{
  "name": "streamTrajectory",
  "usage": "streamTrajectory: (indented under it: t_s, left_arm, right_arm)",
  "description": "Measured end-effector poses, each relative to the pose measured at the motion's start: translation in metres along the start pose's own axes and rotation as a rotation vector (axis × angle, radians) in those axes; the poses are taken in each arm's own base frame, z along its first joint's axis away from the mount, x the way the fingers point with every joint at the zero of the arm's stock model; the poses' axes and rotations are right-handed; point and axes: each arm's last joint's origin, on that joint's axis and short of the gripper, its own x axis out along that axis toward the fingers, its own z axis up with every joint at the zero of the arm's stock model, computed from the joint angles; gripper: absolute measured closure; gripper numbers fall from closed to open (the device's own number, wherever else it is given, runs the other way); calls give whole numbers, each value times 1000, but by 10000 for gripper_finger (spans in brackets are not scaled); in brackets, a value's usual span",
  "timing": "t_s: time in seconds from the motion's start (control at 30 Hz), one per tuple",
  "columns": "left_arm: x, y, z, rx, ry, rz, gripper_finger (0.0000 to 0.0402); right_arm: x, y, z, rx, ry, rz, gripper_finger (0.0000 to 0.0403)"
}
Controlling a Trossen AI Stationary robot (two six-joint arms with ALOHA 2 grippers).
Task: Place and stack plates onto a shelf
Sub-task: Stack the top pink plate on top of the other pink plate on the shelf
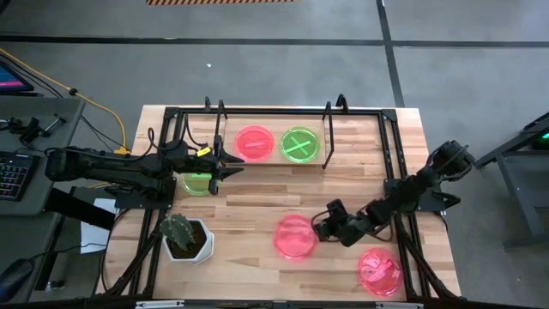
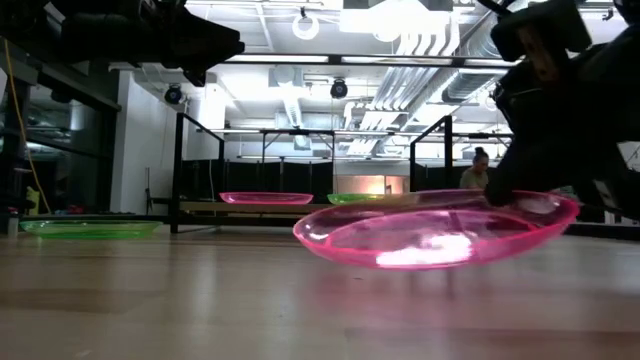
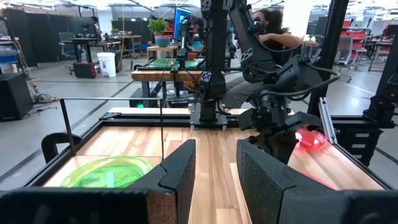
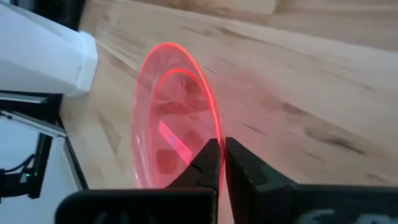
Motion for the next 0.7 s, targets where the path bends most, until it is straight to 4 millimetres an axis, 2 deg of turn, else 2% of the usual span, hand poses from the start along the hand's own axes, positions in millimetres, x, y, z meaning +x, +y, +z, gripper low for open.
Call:
streamTrajectory:
  t_s: [0.33, 0.7]
  left_arm:
    - [0, 0, 3, 1, -28, 0, 296]
    - [-5, -1, 14, -9, -122, -10, 296]
  right_arm:
    - [8, 18, 24, -45, -143, 141, 403]
    - [14, 34, 78, -64, -528, 207, 403]
